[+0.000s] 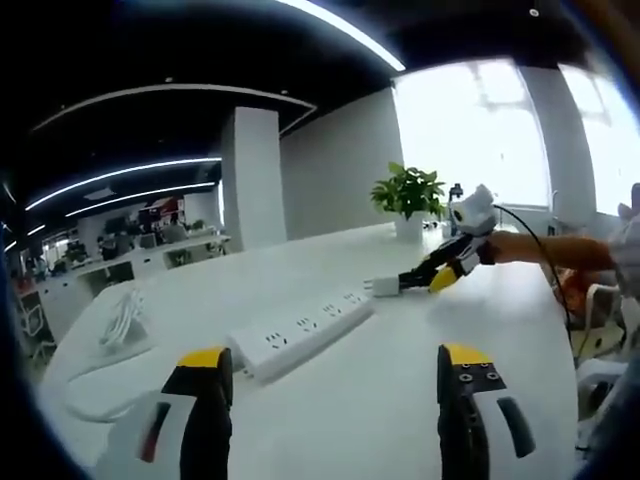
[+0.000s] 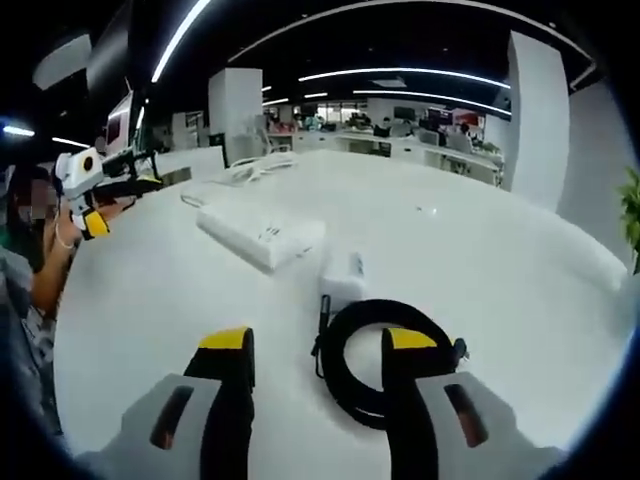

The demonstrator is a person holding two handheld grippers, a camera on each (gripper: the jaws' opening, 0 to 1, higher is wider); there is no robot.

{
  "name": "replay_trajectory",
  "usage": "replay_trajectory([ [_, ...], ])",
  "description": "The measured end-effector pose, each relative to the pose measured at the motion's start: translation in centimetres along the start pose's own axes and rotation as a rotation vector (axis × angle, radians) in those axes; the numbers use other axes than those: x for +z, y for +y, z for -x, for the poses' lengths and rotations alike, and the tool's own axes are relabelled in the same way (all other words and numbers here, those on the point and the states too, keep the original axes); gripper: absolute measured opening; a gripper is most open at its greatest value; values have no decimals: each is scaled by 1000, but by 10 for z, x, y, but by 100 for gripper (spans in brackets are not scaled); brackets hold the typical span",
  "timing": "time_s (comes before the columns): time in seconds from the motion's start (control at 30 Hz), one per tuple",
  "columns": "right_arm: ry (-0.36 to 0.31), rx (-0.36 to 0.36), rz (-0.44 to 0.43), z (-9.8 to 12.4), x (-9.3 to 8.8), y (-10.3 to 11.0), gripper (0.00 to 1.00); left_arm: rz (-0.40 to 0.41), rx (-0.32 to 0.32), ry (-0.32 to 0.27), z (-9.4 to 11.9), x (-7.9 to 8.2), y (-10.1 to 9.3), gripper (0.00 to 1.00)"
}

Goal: Straighten the power strip on the desk, plug the charger into it

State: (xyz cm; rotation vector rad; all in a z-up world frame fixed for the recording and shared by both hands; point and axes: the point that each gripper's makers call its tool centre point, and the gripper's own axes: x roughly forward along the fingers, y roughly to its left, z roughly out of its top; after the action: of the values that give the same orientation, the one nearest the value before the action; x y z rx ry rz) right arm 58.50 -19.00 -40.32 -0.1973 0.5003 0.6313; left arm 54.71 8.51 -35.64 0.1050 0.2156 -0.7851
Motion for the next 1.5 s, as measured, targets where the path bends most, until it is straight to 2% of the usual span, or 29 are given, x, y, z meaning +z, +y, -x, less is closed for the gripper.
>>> replay_trajectory([
  [0.37,99,5,40,-3,-8,0,46,-2,0,-4,2,0,2,85],
  [0.73,140,14,30,-4,-11,-2,43,-3,-1,-11,2,2,3,85],
  [0.83,154,21,39,-4,-13,-2,37,-2,-2,-11,1,3,3,85],
  [0.93,160,36,44,-3,-13,-1,31,-3,-3,-13,1,3,2,85],
  [1.07,158,62,13,-3,-13,2,29,-1,-2,-11,1,2,3,85],
  [1.3,174,79,27,-3,-15,5,25,-3,-2,-14,1,4,3,85],
  [1.5,160,85,25,-3,-13,5,18,-4,-4,-11,1,4,2,85],
])
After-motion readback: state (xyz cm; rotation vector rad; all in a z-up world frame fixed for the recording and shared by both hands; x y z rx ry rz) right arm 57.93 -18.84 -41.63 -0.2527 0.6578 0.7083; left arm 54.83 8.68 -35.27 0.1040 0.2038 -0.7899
